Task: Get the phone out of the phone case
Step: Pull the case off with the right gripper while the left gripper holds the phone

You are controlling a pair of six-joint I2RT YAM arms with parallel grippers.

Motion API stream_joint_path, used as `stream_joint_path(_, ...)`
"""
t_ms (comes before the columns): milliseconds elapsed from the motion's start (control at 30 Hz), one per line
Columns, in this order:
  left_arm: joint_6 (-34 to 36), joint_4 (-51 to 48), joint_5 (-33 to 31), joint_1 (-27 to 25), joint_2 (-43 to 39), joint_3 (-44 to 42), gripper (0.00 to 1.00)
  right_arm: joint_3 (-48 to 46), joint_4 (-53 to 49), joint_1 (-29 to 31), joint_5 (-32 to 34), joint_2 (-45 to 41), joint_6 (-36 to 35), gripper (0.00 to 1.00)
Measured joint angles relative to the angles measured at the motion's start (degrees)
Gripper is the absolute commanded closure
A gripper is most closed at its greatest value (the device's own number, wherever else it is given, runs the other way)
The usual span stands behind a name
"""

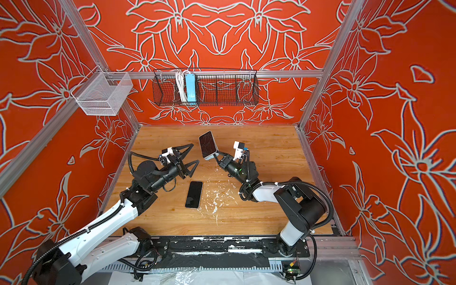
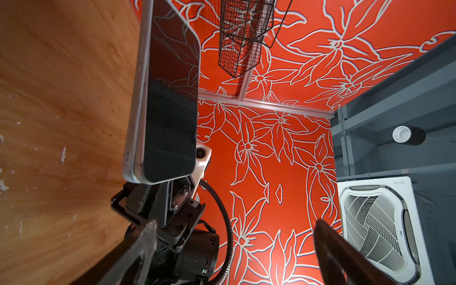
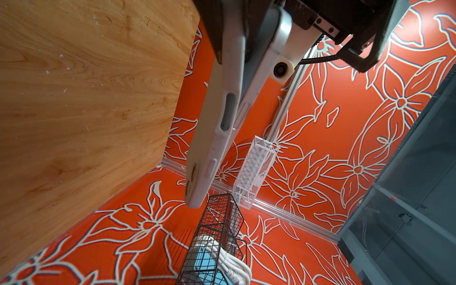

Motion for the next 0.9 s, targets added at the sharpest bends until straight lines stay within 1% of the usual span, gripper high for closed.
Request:
stream_joint_path(333,-2.56,-0.02,-3.54,-0.85,0.98,0.0,0.02,1.62,0.0,2.36,3.1,1.31,-1.95,1.0)
stream_joint_path(700,-3.45,1.6,-3.98,-1.62,5.95,0.22,0.0,1.62,0.0,3.37,4.46,1.31,-2.43,1.0)
stream_joint_path(900,-4.11,4.17,-4.11,-2.05,7.72,0.33,0.02,1.64,0.0,3.96,4.55,1.36,-2.99,1.0)
